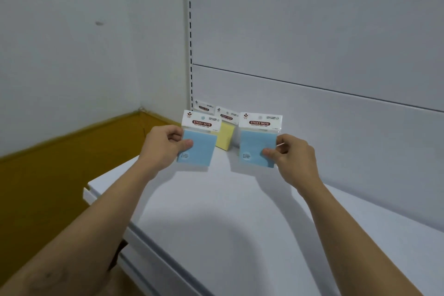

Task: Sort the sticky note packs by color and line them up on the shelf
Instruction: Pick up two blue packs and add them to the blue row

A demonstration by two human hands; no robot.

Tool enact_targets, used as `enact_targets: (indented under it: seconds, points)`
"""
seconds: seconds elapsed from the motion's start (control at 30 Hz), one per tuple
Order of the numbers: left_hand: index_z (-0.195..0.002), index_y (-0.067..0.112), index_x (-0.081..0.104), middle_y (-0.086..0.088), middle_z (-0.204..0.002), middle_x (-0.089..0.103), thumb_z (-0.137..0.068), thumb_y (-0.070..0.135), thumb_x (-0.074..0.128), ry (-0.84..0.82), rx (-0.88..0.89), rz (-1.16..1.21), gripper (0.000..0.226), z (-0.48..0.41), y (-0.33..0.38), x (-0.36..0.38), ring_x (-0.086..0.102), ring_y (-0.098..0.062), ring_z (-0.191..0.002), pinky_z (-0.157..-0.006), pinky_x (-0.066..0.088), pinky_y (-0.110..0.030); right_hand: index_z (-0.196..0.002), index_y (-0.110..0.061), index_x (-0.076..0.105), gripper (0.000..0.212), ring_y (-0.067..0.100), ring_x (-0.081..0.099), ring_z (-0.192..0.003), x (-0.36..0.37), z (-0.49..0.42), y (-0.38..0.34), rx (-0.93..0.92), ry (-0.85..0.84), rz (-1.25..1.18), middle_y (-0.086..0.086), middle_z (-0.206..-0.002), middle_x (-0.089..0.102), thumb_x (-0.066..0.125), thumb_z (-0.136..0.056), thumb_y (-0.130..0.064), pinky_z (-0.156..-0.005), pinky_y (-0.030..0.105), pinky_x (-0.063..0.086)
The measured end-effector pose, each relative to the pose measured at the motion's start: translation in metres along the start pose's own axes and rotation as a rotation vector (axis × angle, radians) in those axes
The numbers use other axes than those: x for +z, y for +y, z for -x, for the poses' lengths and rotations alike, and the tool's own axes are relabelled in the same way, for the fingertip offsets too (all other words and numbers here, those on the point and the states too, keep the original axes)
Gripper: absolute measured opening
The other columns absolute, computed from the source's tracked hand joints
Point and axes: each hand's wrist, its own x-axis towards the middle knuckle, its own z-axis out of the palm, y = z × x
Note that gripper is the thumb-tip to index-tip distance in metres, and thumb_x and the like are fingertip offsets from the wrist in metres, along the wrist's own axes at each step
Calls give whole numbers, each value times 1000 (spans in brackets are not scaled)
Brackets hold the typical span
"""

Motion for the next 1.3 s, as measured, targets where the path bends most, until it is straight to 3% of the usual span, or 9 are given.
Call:
enact_targets:
  seconds: [0.07,0.17,0.4,0.67,0.8,0.9,1.03,1.17,1.3]
  points:
    - [-82,11,70,-14,-79,69,-74,9,79,15,-6,-1,12,-8,-5,-2,63,-18,-66,-62,55,-36,-78,-21,67,11,10,57,-61,8,-7,3,-6,-2,-1,-6,-67,64,77,-74,-24,-56,27,42]
    - [-79,17,69,-4,-76,70,-76,9,78,25,-4,-31,12,-20,-14,-5,65,-14,-64,-60,53,-27,-78,-22,67,11,7,56,-60,21,-14,4,0,-13,4,-9,-65,63,77,-74,-25,-54,24,41]
    - [-85,9,68,-15,-88,71,-79,8,74,-2,1,-66,8,-75,-45,-10,68,-28,-81,-77,58,-42,-83,-17,69,14,20,63,-72,61,-33,-7,44,-1,40,-3,-71,67,77,-74,-25,-65,33,49]
    - [-78,18,66,-2,-74,67,-81,5,72,-160,10,81,15,-155,-91,7,64,-20,-70,-70,55,-33,-83,-23,68,11,13,64,-73,120,-46,-31,148,160,42,-10,-75,68,76,-76,-22,-66,30,50]
    - [-87,14,67,3,-74,66,-82,10,71,-206,58,59,8,-183,-101,23,65,-18,-72,-67,55,-29,-77,-27,64,14,7,63,-70,144,-47,-41,150,229,63,-13,-71,67,77,-76,-20,-60,18,45]
    - [-91,12,67,6,-73,63,-83,9,70,-174,126,53,9,-192,-103,34,60,-11,-65,-53,47,-13,-71,-29,60,21,0,61,-64,157,-47,-47,141,284,56,-13,-70,66,77,-76,-18,-55,9,41]
    - [-99,16,63,-1,-88,66,-87,23,67,-152,195,-115,15,-197,-109,41,62,-18,-78,-66,52,-31,-70,-31,59,27,-10,57,-61,169,-37,-46,126,343,35,-15,-67,65,76,-77,-13,-53,4,39]
    - [-103,17,57,-2,-97,65,-88,31,63,-141,200,-187,21,-199,-112,48,61,-20,-86,-69,53,-33,-70,-32,60,28,-7,59,-63,176,-28,-42,105,384,17,-21,-64,65,77,-76,-11,-54,3,39]
    - [-95,20,54,1,-88,64,-84,34,68,-97,196,-131,23,-198,-115,48,61,-17,-79,-68,55,-36,-70,-35,58,31,-9,58,-63,175,-25,-39,91,397,58,-20,-64,63,77,-76,-12,-55,2,38]
